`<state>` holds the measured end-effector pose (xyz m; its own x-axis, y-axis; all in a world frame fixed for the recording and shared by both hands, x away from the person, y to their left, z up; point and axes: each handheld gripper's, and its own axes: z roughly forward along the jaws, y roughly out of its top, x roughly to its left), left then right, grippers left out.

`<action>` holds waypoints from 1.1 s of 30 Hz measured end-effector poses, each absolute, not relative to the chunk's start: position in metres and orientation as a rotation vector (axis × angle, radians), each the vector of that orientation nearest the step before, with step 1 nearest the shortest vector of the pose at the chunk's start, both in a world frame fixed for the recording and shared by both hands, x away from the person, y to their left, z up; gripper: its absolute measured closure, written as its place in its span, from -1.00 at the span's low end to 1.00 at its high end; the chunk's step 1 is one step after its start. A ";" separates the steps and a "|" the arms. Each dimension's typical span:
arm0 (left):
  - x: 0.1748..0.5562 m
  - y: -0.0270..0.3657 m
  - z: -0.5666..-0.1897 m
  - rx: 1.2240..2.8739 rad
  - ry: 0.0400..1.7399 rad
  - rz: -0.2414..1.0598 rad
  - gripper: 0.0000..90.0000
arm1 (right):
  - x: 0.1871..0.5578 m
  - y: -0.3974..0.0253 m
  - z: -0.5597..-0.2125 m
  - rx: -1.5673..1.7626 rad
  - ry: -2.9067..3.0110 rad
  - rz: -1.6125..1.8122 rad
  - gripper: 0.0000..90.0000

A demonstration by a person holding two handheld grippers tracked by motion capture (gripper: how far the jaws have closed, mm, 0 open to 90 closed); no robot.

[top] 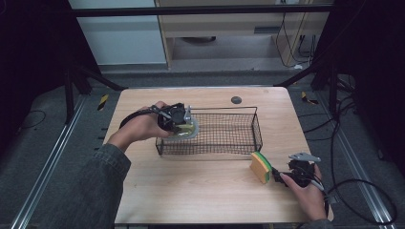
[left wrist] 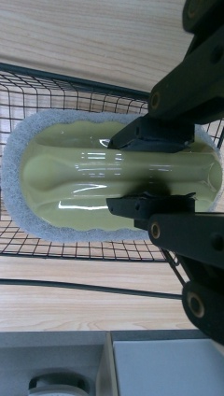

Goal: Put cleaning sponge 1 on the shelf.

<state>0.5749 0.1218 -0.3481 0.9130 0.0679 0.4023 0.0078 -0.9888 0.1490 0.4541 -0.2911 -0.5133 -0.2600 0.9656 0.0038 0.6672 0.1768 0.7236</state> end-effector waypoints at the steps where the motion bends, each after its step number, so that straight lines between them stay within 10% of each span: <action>1: 0.575 0.122 -0.349 2.931 0.059 0.621 0.57 | 0.454 -0.291 -0.513 1.533 1.998 0.859 -0.97; 33: 0.583 0.129 -0.376 2.949 0.094 0.554 0.57 | 0.454 -0.291 -0.513 1.530 1.998 0.859 -0.97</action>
<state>0.5828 0.1291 -0.3762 0.9304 0.0865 0.3562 0.0353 -0.9884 0.1481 0.4542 -0.2913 -0.5133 -0.2614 0.9652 0.0021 0.6655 0.1787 0.7247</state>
